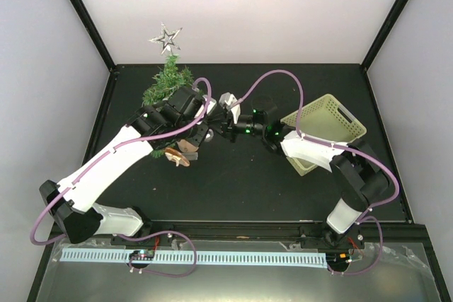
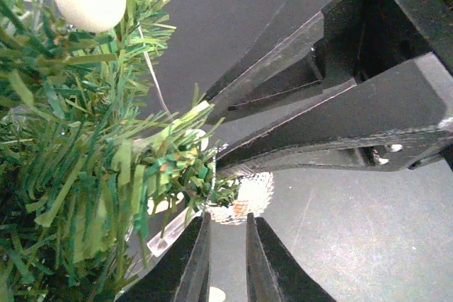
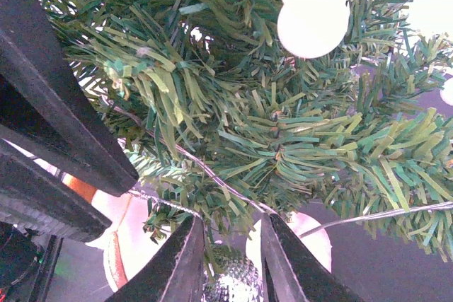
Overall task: Decorate the small christmas tree
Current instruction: Hang the decoration item on the Christmas tree.
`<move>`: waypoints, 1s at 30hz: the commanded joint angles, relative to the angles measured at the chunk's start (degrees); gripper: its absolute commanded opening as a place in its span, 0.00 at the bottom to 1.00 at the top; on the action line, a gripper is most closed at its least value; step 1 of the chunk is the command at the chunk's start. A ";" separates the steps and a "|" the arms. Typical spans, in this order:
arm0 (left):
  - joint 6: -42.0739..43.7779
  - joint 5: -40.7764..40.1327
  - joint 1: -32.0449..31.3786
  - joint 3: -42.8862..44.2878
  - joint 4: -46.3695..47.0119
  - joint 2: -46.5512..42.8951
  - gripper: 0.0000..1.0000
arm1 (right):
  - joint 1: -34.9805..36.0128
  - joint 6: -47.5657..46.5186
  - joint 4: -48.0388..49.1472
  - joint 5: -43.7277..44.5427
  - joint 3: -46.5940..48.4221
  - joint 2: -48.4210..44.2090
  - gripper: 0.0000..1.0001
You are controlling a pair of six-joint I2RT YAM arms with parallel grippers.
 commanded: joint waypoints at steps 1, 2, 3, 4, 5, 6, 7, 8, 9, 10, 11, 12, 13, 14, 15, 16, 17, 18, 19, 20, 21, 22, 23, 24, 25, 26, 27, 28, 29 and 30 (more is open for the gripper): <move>0.26 2.71 -0.34 2.60 1.45 -2.95 0.16 | -0.25 -0.18 -0.68 -0.48 -1.08 -2.56 0.26; 0.34 2.80 -0.34 2.62 1.99 -3.31 0.16 | -0.30 -0.08 -0.83 -0.53 -1.15 -2.94 0.27; 0.35 2.88 -0.28 2.50 2.68 -3.71 0.16 | -0.30 -0.11 -0.98 -0.58 -1.33 -3.42 0.28; 0.49 2.86 -0.31 2.40 3.05 -4.10 0.16 | -0.29 -0.10 -1.09 -0.59 -1.45 -3.76 0.30; 0.59 2.94 -0.32 2.30 3.78 -4.52 0.16 | -0.33 -0.10 -1.35 -0.49 -1.62 -3.99 0.32; 0.69 2.98 -0.32 2.16 4.37 -5.00 0.16 | -0.29 -0.18 -1.63 -0.32 -1.68 -4.15 0.34; 0.70 3.05 -0.26 1.86 5.14 -5.53 0.17 | -0.28 -0.27 -1.95 -0.25 -1.66 -4.28 0.37; 0.77 3.33 -0.26 1.43 6.16 -6.09 0.17 | -0.30 -0.37 -2.26 -0.21 -1.67 -4.38 0.38; 0.91 3.88 -0.29 0.95 7.33 -6.78 0.18 | -0.33 -0.52 -2.55 -0.20 -1.69 -4.50 0.39; 1.00 4.41 -0.23 0.22 8.55 -7.63 0.18 | -0.29 -0.51 -2.72 -0.25 -1.81 -4.60 0.39; 1.03 4.89 -0.26 -0.38 9.60 -8.35 0.19 | -0.30 -0.55 -2.77 -0.38 -1.81 -4.75 0.39; 1.12 5.46 -0.29 -0.83 10.59 -9.06 0.19 | -0.31 -0.54 -2.86 -0.56 -1.93 -4.90 0.39; 1.20 5.87 -0.30 -1.17 11.34 -9.68 0.21 | -0.32 -0.54 -2.88 -0.83 -1.97 -4.99 0.39; 1.33 6.29 -0.23 -1.44 12.00 -10.26 0.22 | -0.34 -0.37 -2.96 -1.02 -2.14 -5.25 0.39; 1.58 6.66 -0.23 -1.61 12.59 -10.80 0.23 | -0.41 -0.26 -3.04 -1.07 -2.31 -5.55 0.39; 1.86 7.11 -0.21 -1.61 13.11 -11.58 0.25 | -0.38 -0.03 -3.12 -1.05 -2.57 -5.96 0.39; 2.11 7.34 -0.23 -1.53 13.56 -12.07 0.27 | -0.41 0.10 -3.29 -1.02 -2.76 -6.52 0.39; 2.31 7.60 -0.26 -1.37 14.05 -12.57 0.30 | -0.52 0.31 -3.90 -1.00 -3.01 -7.24 0.39; 2.43 7.78 -0.27 -1.23 14.57 -13.27 0.33 | -0.69 0.64 -4.34 -0.92 -3.34 -8.28 0.40; 2.53 7.78 -0.23 -1.19 15.16 -13.98 0.35 | -0.88 0.95 -5.03 -0.90 -3.74 -9.34 0.41; 2.52 7.66 -0.23 -1.15 15.79 -14.91 0.36 | -1.03 1.11 -5.93 -0.85 -4.09 -10.64 0.44; 2.62 7.53 -0.21 -1.22 16.40 -15.81 0.40 | -1.13 1.06 -7.54 -0.64 -4.41 -12.10 0.47; 2.63 7.34 -0.22 -1.44 17.17 -16.90 0.45 | -1.23 0.69 -9.76 -0.30 -4.50 -13.77 0.50; 2.63 7.04 -0.23 -1.68 17.79 -18.08 0.50 | -1.25 0.05 -12.67 0.30 -4.30 -15.36 0.51; 2.70 6.86 -0.22 -2.07 18.61 -19.23 0.55 | -1.25 -0.39 -16.24 1.69 -3.91 -17.56 0.52; 2.83 6.83 -0.23 -2.57 19.19 -20.64 0.59 | -1.28 -0.28 -19.89 4.05 -3.33 -19.20 0.53; 2.99 6.77 -0.29 -3.17 19.56 -22.03 0.64 | -1.34 0.22 -23.86 7.57 -2.48 -20.72 0.54; 2.99 6.71 -0.22 -4.03 20.05 -23.44 0.69 | -1.45 0.76 -27.63 10.45 -1.71 -22.23 0.57; 2.91 6.53 -0.22 -5.13 20.47 -25.09 0.86 | -1.43 1.39 -31.28 13.42 -1.06 -23.92 0.61; 2.85 6.30 -0.24 -6.42 21.05 -26.78 0.97 | -1.43 2.79 -34.72 16.48 -0.58 -25.43 0.65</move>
